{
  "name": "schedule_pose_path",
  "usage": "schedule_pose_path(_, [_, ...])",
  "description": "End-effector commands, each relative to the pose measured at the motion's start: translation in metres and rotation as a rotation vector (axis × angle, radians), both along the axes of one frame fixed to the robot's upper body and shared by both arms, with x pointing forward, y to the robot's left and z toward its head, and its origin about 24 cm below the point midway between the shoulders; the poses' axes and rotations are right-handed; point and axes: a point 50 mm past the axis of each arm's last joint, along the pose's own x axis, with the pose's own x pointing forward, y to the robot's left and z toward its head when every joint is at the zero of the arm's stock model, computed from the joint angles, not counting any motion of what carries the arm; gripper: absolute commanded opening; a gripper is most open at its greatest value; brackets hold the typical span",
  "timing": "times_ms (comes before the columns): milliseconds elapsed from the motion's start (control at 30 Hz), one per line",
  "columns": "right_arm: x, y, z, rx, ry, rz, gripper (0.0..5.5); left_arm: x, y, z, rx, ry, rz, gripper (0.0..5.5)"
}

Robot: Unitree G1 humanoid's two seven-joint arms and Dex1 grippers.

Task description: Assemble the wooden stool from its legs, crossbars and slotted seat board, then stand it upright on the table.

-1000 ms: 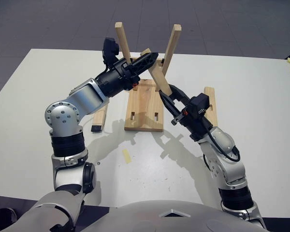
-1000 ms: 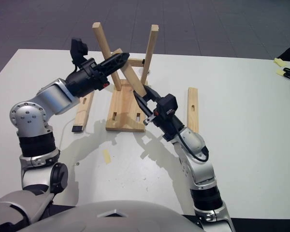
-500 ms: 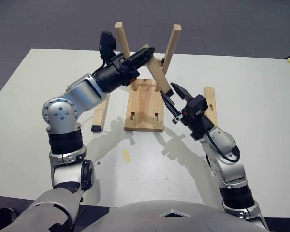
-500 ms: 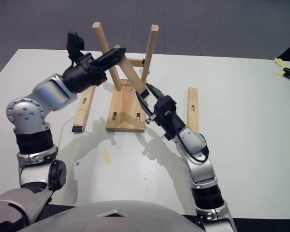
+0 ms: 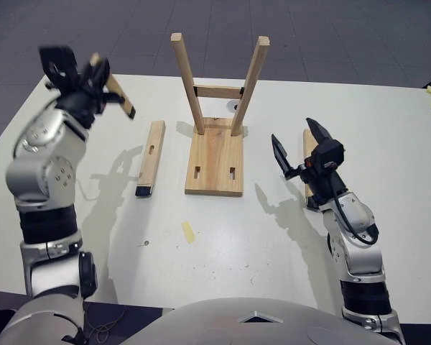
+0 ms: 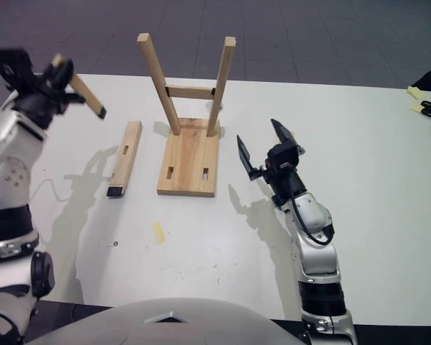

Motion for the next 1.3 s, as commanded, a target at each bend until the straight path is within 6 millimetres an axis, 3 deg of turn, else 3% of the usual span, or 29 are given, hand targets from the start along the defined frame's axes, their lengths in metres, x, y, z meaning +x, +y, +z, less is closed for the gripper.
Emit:
schedule_pose_path(33, [0.0, -0.006, -0.001, 0.004, 0.008, -0.025, 4.9, -0.007, -0.003, -0.033, -0.019, 0.049, 0.029, 0.42])
schedule_pose_path(133, [-0.002, -0.004, -0.004, 0.001, 0.015, -0.018, 5.39, 0.0, -0.003, -0.039, -0.072, 0.035, 0.066, 0.42])
schedule_pose_path(533, [-0.004, 0.001, -0.006, -0.001, 0.027, 0.004, 5.4, -0.004, -0.016, -0.021, -0.126, -0.051, 0.041, 0.42])
schedule_pose_path(933, [-0.002, 0.001, -0.005, -0.002, 0.022, -0.006, 5.4, -0.007, -0.018, -0.049, -0.174, 0.046, 0.071, 0.42])
schedule_pose_path(1300, [-0.003, 0.003, -0.006, 0.004, 0.023, 0.004, 5.4, 0.001, -0.015, -0.051, -0.167, 0.038, 0.083, 0.42])
